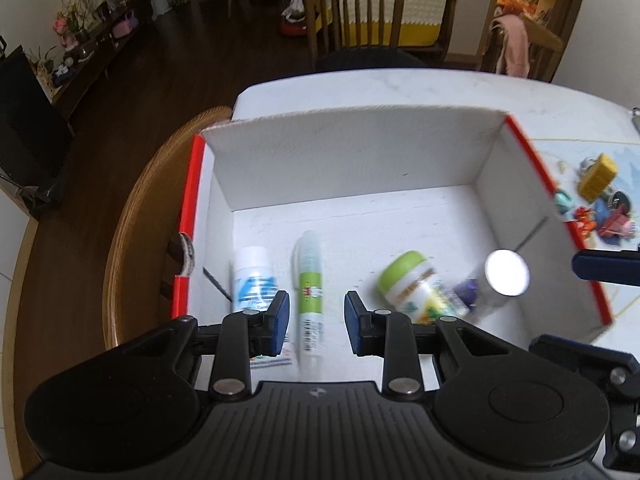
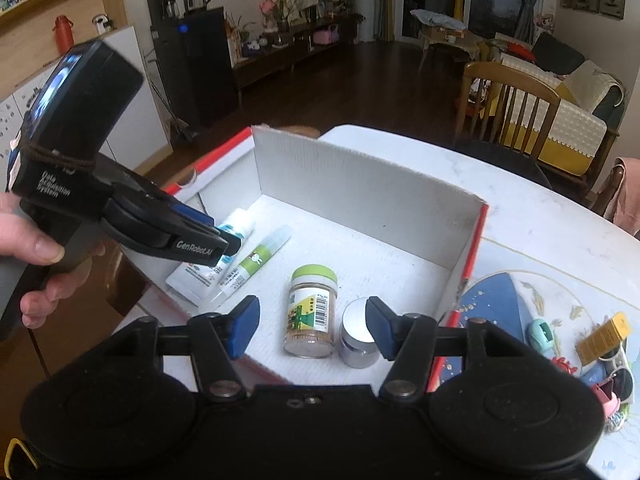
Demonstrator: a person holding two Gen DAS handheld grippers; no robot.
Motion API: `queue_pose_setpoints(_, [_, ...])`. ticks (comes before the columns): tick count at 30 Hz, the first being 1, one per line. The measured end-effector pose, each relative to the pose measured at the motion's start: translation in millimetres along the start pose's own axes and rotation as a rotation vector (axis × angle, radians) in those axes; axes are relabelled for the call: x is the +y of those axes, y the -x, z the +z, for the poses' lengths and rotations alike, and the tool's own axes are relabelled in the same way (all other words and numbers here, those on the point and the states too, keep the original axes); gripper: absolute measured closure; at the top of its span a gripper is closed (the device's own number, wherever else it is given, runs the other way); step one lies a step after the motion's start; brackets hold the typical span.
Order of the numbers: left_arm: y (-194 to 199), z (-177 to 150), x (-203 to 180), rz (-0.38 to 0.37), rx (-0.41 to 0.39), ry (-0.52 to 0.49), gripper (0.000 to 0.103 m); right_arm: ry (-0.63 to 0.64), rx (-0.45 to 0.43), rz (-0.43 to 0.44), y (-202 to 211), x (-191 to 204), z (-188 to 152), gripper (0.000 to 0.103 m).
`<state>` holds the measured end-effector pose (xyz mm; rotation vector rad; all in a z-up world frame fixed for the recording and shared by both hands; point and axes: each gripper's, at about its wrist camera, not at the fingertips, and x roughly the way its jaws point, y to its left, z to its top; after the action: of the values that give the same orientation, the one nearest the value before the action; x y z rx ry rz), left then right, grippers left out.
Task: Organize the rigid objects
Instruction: 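Open left gripper releasing tube while right gripper releases green-lidded jar in box, then withdraw both grippers from the box toward the remaining items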
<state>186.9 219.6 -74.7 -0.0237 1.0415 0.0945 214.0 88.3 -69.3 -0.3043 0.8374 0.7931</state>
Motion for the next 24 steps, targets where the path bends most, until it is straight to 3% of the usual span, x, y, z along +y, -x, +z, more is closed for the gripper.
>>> queue_pose_setpoints(17, [60.4, -17.6, -67.0, -0.058, -0.116, -0.021, 0.074, -0.082, -0.096, 0.003, 71.8, -38.2, -26.5, 0.038])
queue_pose_setpoints(24, [70.3, -24.3, -99.7, -0.078, -0.137, -0.017, 0.074, -0.101, -0.128, -0.019, 96.3, -59.2, -44.5, 0.027])
